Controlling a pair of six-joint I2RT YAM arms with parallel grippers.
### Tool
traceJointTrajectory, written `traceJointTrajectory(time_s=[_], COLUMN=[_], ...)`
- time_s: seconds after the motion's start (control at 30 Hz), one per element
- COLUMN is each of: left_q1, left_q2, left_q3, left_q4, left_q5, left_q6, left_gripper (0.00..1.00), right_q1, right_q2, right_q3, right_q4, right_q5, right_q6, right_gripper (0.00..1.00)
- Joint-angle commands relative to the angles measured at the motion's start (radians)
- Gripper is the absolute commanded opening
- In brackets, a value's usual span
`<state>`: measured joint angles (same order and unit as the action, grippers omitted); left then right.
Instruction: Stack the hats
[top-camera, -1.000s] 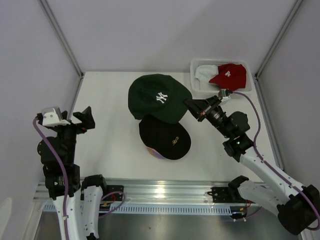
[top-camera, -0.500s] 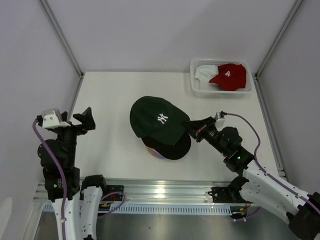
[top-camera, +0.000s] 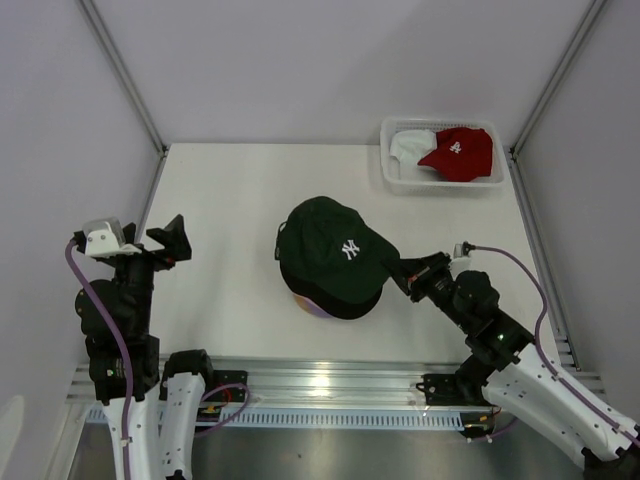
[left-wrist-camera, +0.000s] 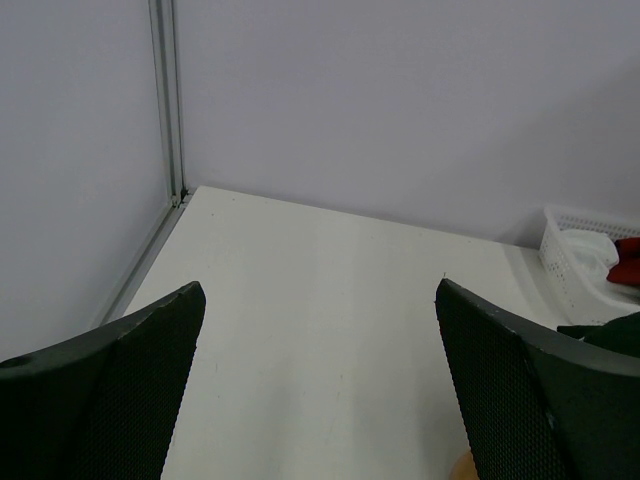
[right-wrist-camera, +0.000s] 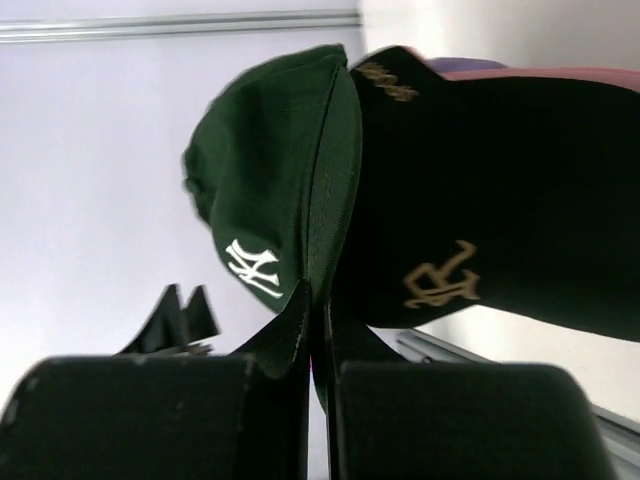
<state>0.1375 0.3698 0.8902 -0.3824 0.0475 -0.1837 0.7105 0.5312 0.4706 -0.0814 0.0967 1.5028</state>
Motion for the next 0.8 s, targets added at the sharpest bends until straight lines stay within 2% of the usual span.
traceJointTrajectory(time_s=[0.0,0.17,0.37,0.43,0.53,0.67,0.7,0.77], left_q1=[-0.009,-0.009,-0.009,-0.007,-0.007,-0.007,-0.010,-0.024], left_q2=[0.001,0.004,0.015,0.020,0.041,0.135,0.203,0.270], left_q3=[0.003,0.004,0.004,0.004,-0.005,0.038,0.083,0.124], left_q4=[0.023,0.022,0.020,0.022,0.027,-0.041,-0.068,-0.114], left_q5=[0.014,0.017,0.040,0.051,0.101,0.198,0.218,0.258], left_q6=[-0.002,-0.002,-0.003,-0.007,-0.011,-0.037,-0.051,-0.066], left_gripper=[0.99,1.00,1.00,1.00,0.99,1.00,1.00,0.94], right_q1=[-0.009,-0.037,-0.150,-0.208,-0.252,-0.269,-0.273,-0.298], right_q2=[0.055,0.104,0.125,0.153,0.223,0.289,0.305,0.320], right_q3=[-0.039,-0.076,-0.118,-0.147,-0.213,-0.224,-0.228,-0.236], right_q4=[-0.087,-0.066,-0.041,-0.014,0.127,0.207,0.221,0.277], right_q5=[-0.008,-0.086,-0.227,-0.294,-0.371,-0.377,-0.396,-0.426], right_q6=[-0.064,-0.108,-0.256,-0.292,-0.334,-0.426,-0.450,-0.486], right_gripper=[0.00,0.00,0.00,0.00,0.00,0.00,0.00,0.00])
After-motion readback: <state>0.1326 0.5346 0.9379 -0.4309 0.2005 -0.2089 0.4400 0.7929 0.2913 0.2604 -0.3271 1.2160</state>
